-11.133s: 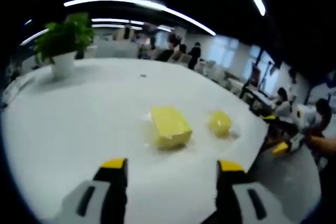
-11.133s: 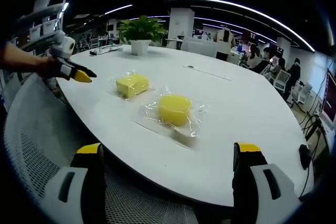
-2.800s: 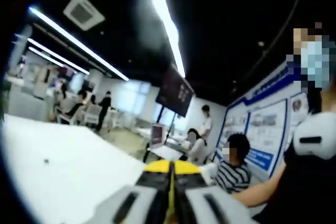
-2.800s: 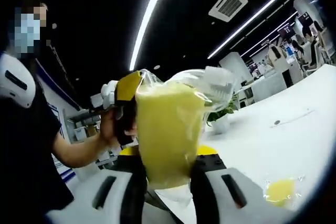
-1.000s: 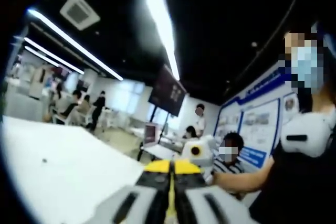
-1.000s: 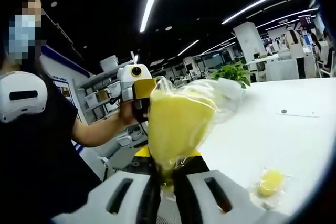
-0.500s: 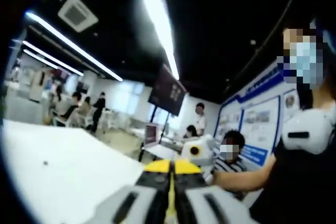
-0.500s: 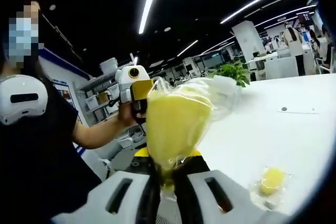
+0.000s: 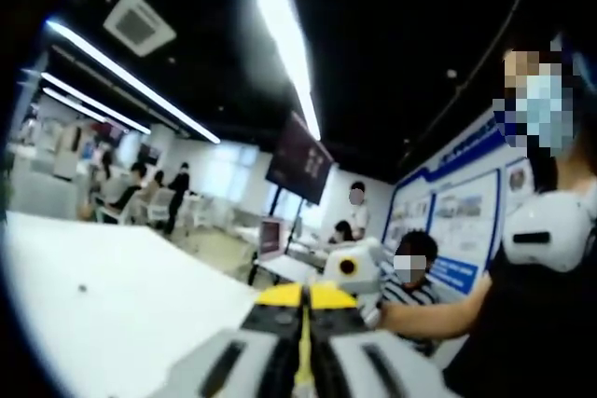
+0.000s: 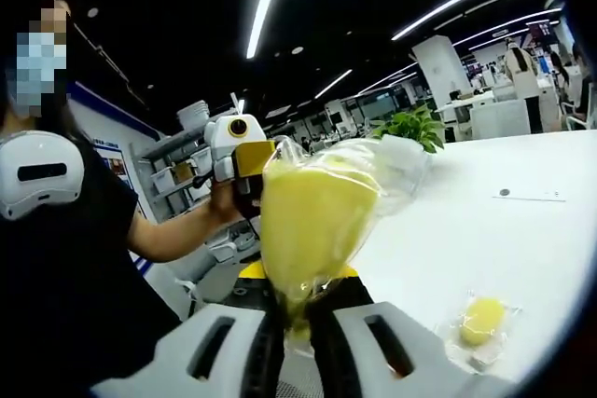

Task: Compare the silicone blocks by pressing each to a similar depth, holding the contact briefly, and releasing to observe deformation and rebound differences across the visible hardness samples.

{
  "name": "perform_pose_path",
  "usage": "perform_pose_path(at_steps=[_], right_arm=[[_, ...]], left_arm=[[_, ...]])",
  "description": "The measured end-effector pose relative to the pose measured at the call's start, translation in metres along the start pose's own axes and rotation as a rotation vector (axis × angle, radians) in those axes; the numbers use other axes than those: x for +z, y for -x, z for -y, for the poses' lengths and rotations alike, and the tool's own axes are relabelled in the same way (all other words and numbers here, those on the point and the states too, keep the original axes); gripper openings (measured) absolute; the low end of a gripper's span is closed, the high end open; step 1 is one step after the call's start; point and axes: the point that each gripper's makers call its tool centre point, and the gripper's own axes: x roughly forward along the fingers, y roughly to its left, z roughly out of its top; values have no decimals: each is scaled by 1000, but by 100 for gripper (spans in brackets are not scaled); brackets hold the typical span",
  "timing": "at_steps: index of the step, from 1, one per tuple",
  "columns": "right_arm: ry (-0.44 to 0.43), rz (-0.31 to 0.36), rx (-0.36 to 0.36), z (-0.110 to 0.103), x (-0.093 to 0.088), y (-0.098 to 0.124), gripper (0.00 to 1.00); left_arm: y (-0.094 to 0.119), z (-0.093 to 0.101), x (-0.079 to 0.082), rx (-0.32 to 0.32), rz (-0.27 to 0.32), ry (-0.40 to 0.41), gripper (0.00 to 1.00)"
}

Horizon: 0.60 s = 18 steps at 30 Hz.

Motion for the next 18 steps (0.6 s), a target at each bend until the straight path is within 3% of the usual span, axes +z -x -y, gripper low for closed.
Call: perform_pose_path(at_steps=[18], right_arm=[[4,-6,5,2,1,0,3]], left_arm=[[-1,-1,1,7,-1,-10,0]])
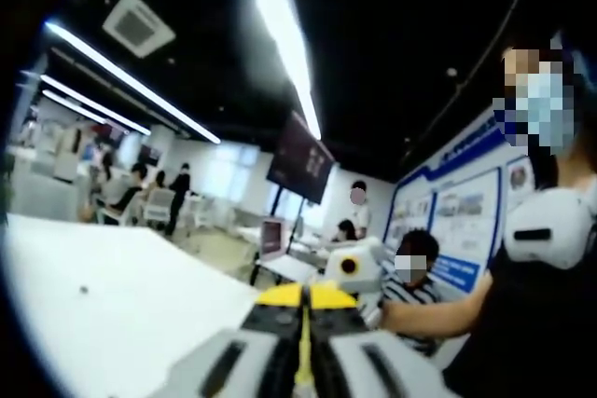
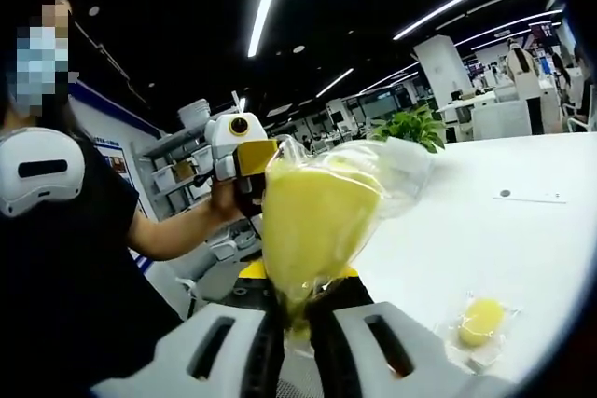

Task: Compare the silicone blocks by pressing each to a similar depth, holding the contact briefly, and releasing to observe deformation and rebound differences across the visible hardness samples.

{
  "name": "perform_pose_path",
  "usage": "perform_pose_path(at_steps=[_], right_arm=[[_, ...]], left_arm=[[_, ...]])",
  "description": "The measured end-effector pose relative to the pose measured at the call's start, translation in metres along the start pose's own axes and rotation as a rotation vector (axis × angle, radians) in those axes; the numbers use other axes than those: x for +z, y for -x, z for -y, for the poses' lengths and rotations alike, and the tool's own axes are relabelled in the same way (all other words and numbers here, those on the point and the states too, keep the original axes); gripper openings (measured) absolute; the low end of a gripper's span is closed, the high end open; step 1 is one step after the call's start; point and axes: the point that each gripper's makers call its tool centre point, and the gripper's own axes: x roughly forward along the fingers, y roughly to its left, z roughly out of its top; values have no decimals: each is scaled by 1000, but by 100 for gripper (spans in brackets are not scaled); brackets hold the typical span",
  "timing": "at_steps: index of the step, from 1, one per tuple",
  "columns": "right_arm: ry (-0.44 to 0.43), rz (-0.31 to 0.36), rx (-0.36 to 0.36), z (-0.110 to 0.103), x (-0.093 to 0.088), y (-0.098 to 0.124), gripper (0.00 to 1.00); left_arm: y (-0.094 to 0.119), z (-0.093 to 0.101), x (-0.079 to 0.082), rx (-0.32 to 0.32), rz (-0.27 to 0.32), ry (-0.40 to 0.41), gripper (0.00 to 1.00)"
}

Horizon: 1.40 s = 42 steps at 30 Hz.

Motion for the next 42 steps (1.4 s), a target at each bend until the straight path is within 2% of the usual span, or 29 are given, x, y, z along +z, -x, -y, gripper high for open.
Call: perform_pose_path(at_steps=[16,22,24,25,27,32,34,37,42], right_arm=[[9,-4,10,5,-2,0,3],[55,10,9,6,-1,-3,4],[118,30,-9,11,1,-4,5],[104,30,-4,10,0,-4,5],[148,61,-37,18,4,-5,6],[141,69,-48,21,0,-10,9],[149,79,-56,23,0,-11,14],[157,71,-85,29,-5,-16,29],[145,65,-119,36,-14,-19,38]], left_arm=[[-2,-1,-3,2,6,15,0],[-1,-5,-1,8,21,29,0],[-1,-5,0,7,34,35,0],[-1,-5,0,7,35,37,0],[-1,-6,1,3,42,48,0],[1,-11,-1,21,47,55,0],[2,-12,-2,25,50,53,0],[3,-13,-4,28,46,56,0],[6,-18,-8,47,38,57,0]])
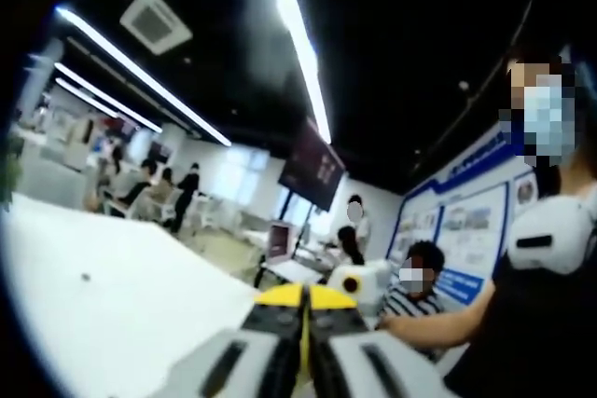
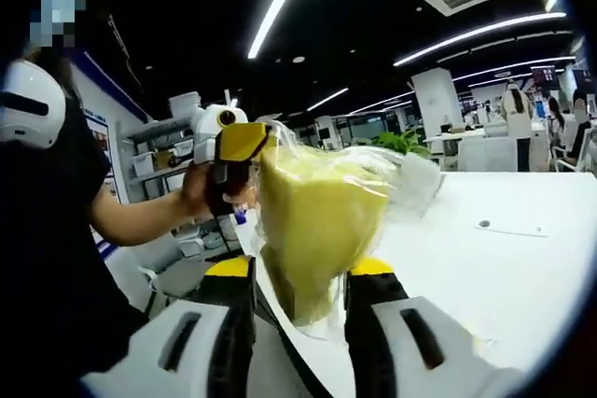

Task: Compare the silicone blocks by pressing each to a similar depth, holding the contact briefly, and releasing to observe deformation and rebound differences across the visible hardness samples.

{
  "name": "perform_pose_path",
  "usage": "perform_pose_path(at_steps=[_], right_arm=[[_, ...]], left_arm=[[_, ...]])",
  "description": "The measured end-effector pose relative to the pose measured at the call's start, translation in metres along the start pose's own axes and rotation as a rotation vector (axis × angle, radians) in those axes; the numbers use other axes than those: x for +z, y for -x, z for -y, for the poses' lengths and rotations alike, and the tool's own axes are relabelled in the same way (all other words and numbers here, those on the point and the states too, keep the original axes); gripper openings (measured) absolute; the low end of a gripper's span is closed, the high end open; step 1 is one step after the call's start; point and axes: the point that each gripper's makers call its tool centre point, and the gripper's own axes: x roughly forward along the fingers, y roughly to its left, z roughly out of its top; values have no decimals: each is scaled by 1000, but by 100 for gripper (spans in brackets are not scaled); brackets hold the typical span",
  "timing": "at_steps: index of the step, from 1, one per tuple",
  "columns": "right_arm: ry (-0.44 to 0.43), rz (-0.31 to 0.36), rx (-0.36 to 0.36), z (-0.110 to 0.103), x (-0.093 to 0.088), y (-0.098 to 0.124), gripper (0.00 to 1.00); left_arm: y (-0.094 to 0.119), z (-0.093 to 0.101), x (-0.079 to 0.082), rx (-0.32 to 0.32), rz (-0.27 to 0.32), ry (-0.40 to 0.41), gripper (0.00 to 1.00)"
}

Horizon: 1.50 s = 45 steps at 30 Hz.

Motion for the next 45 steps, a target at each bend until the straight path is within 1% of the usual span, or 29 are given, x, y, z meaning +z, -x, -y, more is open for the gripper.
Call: perform_pose_path(at_steps=[2,3,5,8,10,11,14,16,18,19,21,24,28,30,34,37,40,45], right_arm=[[-23,3,-34,7,-3,0,43],[-38,-2,-53,10,-5,1,43],[-25,-12,-82,14,-12,3,46],[-39,-31,-110,18,-23,7,51],[-55,-38,-135,23,-29,11,50],[-57,-39,-142,25,-31,12,49],[-78,-38,-169,30,-36,17,51],[-78,-42,-191,34,-40,21,51],[-66,-65,-220,39,-47,24,52],[-52,-89,-237,41,-53,26,52],[-38,-135,-268,46,-63,30,55],[-18,-170,-283,47,-72,34,56],[-5,-198,-310,51,-81,40,57],[16,-225,-339,56,-88,46,58],[10,-243,-386,65,-99,56,59],[10,-254,-416,70,-107,64,61],[-7,-259,-452,77,-112,71,64],[-4,-301,-496,84,-126,81,67]], left_arm=[[2,-5,-4,18,-10,-4,0],[4,-8,-7,32,-16,-12,0],[7,-14,-12,45,-18,8,0],[12,-21,-17,69,-16,24,0],[14,-25,-20,83,-14,36,0],[16,-30,-21,103,-11,39,0],[19,-38,-22,126,1,55,0],[21,-41,-24,137,2,62,0],[22,-44,-26,148,1,67,0],[24,-48,-27,170,1,64,0],[26,-51,-29,184,0,69,0],[28,-55,-31,200,2,79,0],[31,-61,-36,223,-3,89,0],[32,-62,-37,230,-2,92,0],[35,-66,-41,245,-2,106,0],[36,-68,-44,252,-7,111,0],[37,-70,-46,262,-9,119,0],[40,-76,-53,285,-15,127,0]])
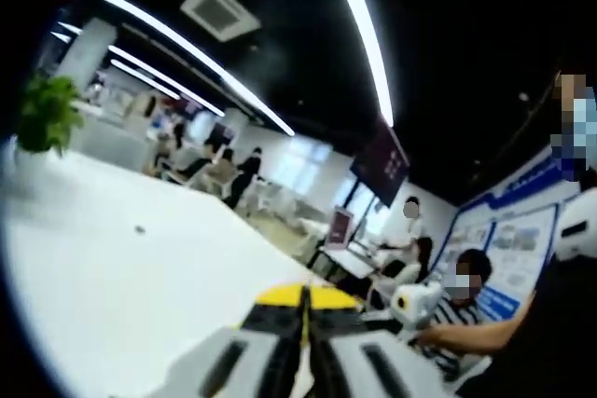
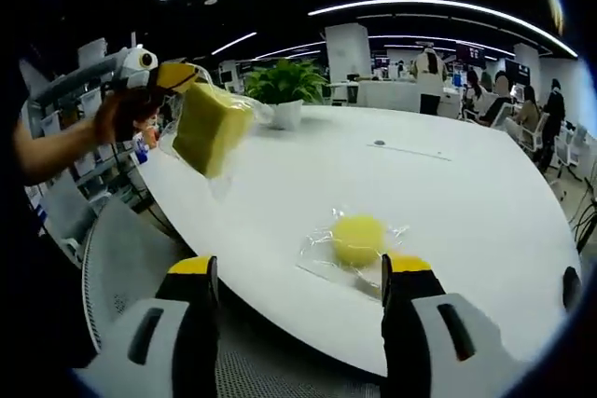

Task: Compare the silicone blocks by pressing each to a similar depth, holding the contact briefly, and releasing to observe deformation and rebound differences across the visible hardness samples.

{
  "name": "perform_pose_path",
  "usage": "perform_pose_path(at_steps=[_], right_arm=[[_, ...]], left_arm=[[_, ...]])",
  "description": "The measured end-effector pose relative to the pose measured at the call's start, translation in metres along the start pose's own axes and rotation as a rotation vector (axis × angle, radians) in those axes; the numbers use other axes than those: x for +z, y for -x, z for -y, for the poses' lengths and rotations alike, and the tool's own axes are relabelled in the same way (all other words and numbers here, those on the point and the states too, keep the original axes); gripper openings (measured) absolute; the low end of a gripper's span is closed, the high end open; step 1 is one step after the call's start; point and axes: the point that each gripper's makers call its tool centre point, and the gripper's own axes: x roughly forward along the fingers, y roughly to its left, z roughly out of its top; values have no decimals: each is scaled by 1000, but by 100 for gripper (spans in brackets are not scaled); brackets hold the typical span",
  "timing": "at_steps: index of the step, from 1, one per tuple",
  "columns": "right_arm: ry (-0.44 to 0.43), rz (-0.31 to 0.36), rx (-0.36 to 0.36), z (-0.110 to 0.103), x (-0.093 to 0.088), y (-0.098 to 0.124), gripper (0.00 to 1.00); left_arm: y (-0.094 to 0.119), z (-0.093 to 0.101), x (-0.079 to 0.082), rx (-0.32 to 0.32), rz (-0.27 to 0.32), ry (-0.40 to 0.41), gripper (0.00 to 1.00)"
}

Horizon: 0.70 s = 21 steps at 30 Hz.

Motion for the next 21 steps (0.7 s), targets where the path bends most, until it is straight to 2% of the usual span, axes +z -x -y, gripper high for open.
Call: perform_pose_path(at_steps=[4,6,12,21], right_arm=[[8,-17,-22,3,-10,0,70],[36,-22,-52,8,-14,0,73],[53,-54,-91,15,-28,-3,79],[47,-76,-113,22,-41,-4,79]], left_arm=[[0,-10,-10,25,-5,17,0],[-1,-18,-20,36,-14,51,0],[-6,-34,-44,78,-46,73,0],[-13,-50,-57,115,-48,103,0]])
